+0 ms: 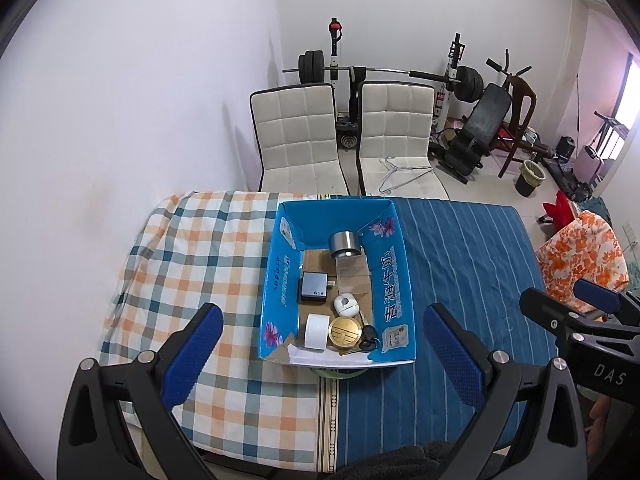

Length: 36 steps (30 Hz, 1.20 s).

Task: Organize rigid objects

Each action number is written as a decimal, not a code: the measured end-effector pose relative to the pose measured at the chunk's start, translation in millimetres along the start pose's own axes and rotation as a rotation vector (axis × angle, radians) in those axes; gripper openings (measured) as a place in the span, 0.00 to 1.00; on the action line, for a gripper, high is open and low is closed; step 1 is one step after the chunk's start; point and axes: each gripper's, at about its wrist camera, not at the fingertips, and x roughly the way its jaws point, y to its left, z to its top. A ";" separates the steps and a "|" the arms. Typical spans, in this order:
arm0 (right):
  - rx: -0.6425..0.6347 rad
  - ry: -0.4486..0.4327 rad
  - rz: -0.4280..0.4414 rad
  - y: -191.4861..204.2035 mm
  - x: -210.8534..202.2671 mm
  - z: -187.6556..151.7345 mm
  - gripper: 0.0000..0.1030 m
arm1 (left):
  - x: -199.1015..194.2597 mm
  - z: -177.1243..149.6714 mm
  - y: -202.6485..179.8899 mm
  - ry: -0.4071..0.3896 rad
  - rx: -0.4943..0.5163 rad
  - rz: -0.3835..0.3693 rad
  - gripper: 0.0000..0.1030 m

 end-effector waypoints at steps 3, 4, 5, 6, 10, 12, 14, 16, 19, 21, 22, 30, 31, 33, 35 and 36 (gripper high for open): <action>0.008 -0.003 0.000 -0.9 -1.8 -1.6 0.93 | -2.2 -0.1 -0.4 -0.010 0.000 0.001 1.00; 0.011 -0.003 0.001 -1.3 -2.7 -2.0 0.93 | -2.8 0.2 -1.0 -0.013 0.003 0.003 1.00; 0.013 -0.005 0.001 -1.8 -3.4 -2.5 0.93 | -4.1 0.6 -1.1 -0.014 0.004 0.006 1.00; 0.014 -0.006 0.001 -2.0 -2.9 -2.6 0.93 | -5.3 0.8 -1.3 -0.016 0.004 0.006 1.00; 0.017 -0.006 -0.004 -2.3 -3.4 -3.8 0.93 | -6.7 1.6 -2.2 -0.018 0.006 0.004 1.00; 0.017 -0.008 -0.012 -2.2 -3.6 -5.0 0.93 | -6.5 1.1 -2.5 -0.017 0.004 0.003 1.00; 0.015 -0.009 -0.025 -2.2 -3.2 -6.1 0.93 | -7.2 1.1 -2.7 -0.019 0.004 0.009 1.00; 0.016 -0.007 -0.029 -2.4 -2.3 -7.5 0.93 | -7.2 1.0 -2.9 -0.018 0.003 0.008 1.00; 0.010 -0.007 -0.039 -2.1 -1.9 -8.8 0.93 | -8.6 1.9 -1.9 -0.023 0.007 0.012 1.00; 0.009 -0.008 -0.042 -2.5 -1.5 -9.9 0.93 | -8.4 1.9 -2.0 -0.021 0.007 0.011 1.00; 0.011 -0.007 -0.041 -2.9 -1.1 -10.5 0.93 | -8.7 2.2 -1.9 -0.018 0.006 0.009 1.00; 0.025 0.005 -0.039 -5.4 1.9 -12.6 0.93 | -6.6 0.9 2.8 -0.004 -0.003 0.002 1.00; 0.025 0.006 -0.036 -5.7 2.3 -12.4 0.93 | -7.1 1.2 3.7 -0.004 -0.010 0.001 1.00; 0.026 0.004 -0.035 -6.0 1.3 -12.5 0.93 | -5.3 0.4 3.9 -0.005 -0.010 -0.003 1.00; 0.024 0.000 -0.034 -5.5 -0.6 -13.1 0.93 | -4.4 1.0 3.6 -0.005 -0.005 0.003 1.00; 0.025 -0.001 -0.032 -5.3 -1.1 -13.2 0.93 | -3.5 0.6 3.9 -0.005 -0.004 0.004 1.00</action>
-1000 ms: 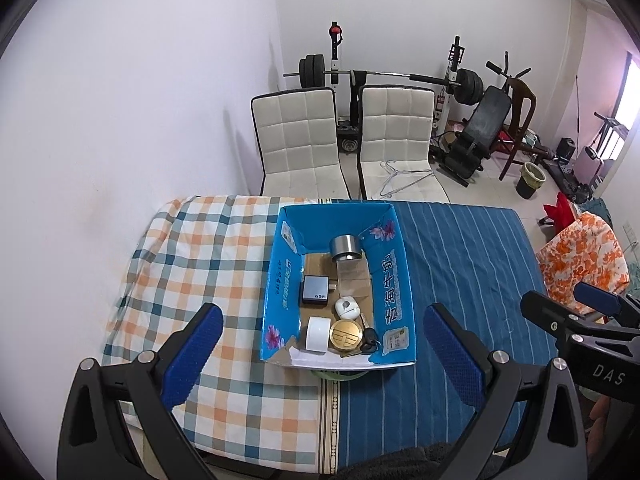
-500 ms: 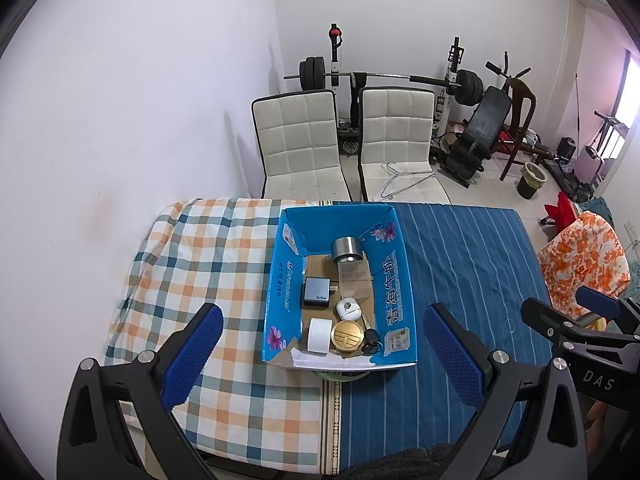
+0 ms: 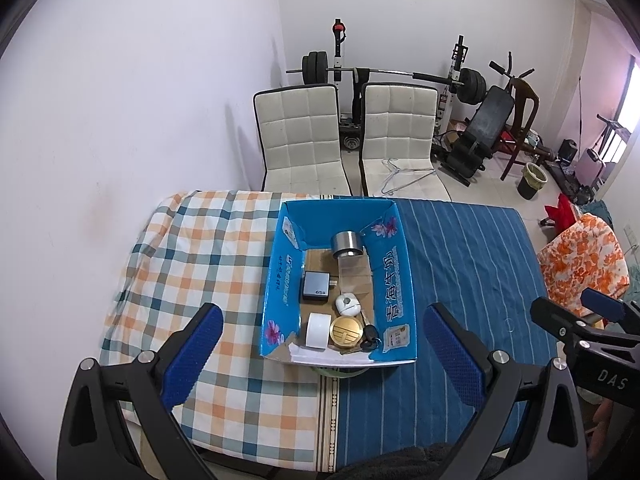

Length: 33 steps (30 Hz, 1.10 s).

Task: Organize rigid objects

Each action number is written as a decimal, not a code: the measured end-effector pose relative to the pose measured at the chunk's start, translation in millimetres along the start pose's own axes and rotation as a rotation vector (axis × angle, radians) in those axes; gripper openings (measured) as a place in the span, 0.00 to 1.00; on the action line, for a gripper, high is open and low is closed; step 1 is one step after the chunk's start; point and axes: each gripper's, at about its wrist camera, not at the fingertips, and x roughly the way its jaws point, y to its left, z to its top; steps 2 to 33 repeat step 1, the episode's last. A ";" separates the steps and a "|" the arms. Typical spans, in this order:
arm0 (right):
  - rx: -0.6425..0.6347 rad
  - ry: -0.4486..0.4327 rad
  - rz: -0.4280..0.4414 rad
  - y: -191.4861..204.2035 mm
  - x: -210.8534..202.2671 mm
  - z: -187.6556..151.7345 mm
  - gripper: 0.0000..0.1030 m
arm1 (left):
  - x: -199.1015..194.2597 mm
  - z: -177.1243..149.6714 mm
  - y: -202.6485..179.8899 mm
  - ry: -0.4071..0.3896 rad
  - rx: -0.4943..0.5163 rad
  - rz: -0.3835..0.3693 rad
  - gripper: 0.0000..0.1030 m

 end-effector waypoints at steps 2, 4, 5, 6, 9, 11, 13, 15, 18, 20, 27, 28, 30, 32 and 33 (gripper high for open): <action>0.001 -0.001 0.001 -0.8 -1.3 0.0 0.93 | -0.4 0.8 -0.3 0.000 0.001 -0.001 1.00; 0.001 -0.001 0.001 -0.8 -1.3 0.0 0.93 | -0.4 0.8 -0.3 0.000 0.001 -0.001 1.00; 0.001 -0.001 0.001 -0.8 -1.3 0.0 0.93 | -0.4 0.8 -0.3 0.000 0.001 -0.001 1.00; 0.001 -0.001 0.001 -0.8 -1.3 0.0 0.93 | -0.4 0.8 -0.3 0.000 0.001 -0.001 1.00; 0.001 -0.001 0.001 -0.8 -1.3 0.0 0.93 | -0.4 0.8 -0.3 0.000 0.001 -0.001 1.00; 0.001 -0.001 0.001 -0.8 -1.3 0.0 0.93 | -0.4 0.8 -0.3 0.000 0.001 -0.001 1.00; 0.001 -0.001 0.001 -0.8 -1.3 0.0 0.93 | -0.4 0.8 -0.3 0.000 0.001 -0.001 1.00; 0.001 -0.001 0.001 -0.8 -1.3 0.0 0.93 | -0.4 0.8 -0.3 0.000 0.001 -0.001 1.00; 0.001 -0.001 0.001 -0.8 -1.3 0.0 0.93 | -0.4 0.8 -0.3 0.000 0.001 -0.001 1.00; 0.001 -0.001 0.001 -0.8 -1.3 0.0 0.93 | -0.4 0.8 -0.3 0.000 0.001 -0.001 1.00; 0.001 -0.001 0.001 -0.8 -1.3 0.0 0.93 | -0.4 0.8 -0.3 0.000 0.001 -0.001 1.00; 0.001 -0.001 0.001 -0.8 -1.3 0.0 0.93 | -0.4 0.8 -0.3 0.000 0.001 -0.001 1.00; 0.001 -0.001 0.001 -0.8 -1.3 0.0 0.93 | -0.4 0.8 -0.3 0.000 0.001 -0.001 1.00; 0.001 -0.001 0.001 -0.8 -1.3 0.0 0.93 | -0.4 0.8 -0.3 0.000 0.001 -0.001 1.00; 0.001 -0.001 0.001 -0.8 -1.3 0.0 0.93 | -0.4 0.8 -0.3 0.000 0.001 -0.001 1.00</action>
